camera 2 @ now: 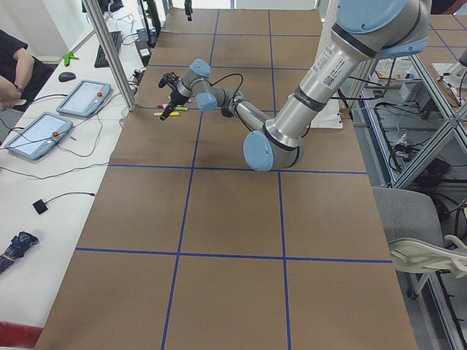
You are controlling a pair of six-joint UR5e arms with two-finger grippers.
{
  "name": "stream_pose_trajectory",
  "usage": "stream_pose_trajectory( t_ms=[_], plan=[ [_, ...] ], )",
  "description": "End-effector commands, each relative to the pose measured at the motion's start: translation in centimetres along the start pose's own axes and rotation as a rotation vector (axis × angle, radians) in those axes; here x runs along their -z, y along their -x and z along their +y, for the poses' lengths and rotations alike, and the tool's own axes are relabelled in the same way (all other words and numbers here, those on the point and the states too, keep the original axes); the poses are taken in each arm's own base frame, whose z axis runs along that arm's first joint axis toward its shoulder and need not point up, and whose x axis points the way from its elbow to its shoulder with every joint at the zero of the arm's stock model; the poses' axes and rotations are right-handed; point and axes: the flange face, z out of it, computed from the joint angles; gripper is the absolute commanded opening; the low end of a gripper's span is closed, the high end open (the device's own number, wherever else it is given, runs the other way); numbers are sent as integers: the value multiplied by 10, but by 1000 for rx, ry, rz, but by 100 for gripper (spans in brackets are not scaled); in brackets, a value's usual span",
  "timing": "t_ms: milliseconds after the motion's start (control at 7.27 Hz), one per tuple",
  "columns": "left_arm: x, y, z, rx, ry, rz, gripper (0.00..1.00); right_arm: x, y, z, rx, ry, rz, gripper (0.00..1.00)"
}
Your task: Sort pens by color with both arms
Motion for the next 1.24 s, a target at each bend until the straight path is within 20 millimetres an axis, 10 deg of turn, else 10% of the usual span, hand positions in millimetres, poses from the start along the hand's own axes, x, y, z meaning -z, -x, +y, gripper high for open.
stream_pose_trajectory(
  t_ms=[0,412,1100],
  plan=[
    [60,6,11,17,287,14,100,-2,-6,2,-8,4,-5,100],
    [87,17,38,28,425,91,100,-1,-21,3,-24,0,8,100],
    [70,266,48,-44,537,33,100,-24,-85,25,-99,48,-12,100]
  ],
)
